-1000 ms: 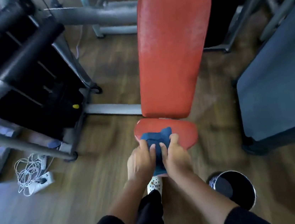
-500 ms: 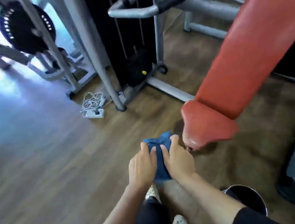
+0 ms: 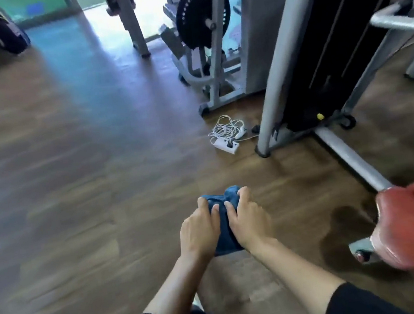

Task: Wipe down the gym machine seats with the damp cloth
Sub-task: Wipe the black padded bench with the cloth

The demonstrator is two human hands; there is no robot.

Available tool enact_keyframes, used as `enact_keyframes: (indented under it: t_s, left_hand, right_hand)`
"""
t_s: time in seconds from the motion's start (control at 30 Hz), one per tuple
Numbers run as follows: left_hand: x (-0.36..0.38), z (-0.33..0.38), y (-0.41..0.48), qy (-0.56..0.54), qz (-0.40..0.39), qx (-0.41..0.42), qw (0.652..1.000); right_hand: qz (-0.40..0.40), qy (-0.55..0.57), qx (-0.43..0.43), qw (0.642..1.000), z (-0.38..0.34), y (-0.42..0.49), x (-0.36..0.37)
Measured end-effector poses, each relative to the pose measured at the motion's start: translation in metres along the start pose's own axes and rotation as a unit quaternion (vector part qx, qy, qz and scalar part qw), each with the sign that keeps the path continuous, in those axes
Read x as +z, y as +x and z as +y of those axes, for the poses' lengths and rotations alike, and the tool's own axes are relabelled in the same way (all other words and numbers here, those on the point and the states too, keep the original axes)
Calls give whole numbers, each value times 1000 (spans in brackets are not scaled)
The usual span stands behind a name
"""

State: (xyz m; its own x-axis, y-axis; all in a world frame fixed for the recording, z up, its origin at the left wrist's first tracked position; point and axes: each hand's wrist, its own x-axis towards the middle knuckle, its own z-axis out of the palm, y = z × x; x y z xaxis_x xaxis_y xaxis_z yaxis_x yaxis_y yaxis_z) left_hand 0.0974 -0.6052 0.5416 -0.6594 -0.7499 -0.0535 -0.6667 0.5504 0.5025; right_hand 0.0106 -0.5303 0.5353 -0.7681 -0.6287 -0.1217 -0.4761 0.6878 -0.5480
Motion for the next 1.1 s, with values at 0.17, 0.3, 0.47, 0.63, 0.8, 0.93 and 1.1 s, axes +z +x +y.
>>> enact_keyframes:
  t_s: [0.17,0.3,0.47,0.63,0.8,0.93,1.1]
  left_hand:
    - [-49,-85,62,12,13,-15,1000]
    - [-89,-147,115,4,19,-21,1000]
    - [-123,-198,184,-6,21,-9,1000]
    - [-147,-229,282,-16,37,-3,999]
    - [-167,-254,410,-20,48,-25,998]
    - [-196,-272,528,-17,54,-54,997]
    - [-234,-292,665,-12,70,-68,995]
  right_hand:
    - [-15,-8,-12,1000,-93,48,56]
    - [-27,-7,-17,999,-164,91,94]
    - [-33,-15,-15,999,-228,149,123]
    - [-25,-17,-31,999,-280,240,143]
    - [-26,-18,-49,998,-331,361,161]
    - [-29,-25,-75,996,-387,479,171]
    - [-40,-10,-102,994,-456,610,177]
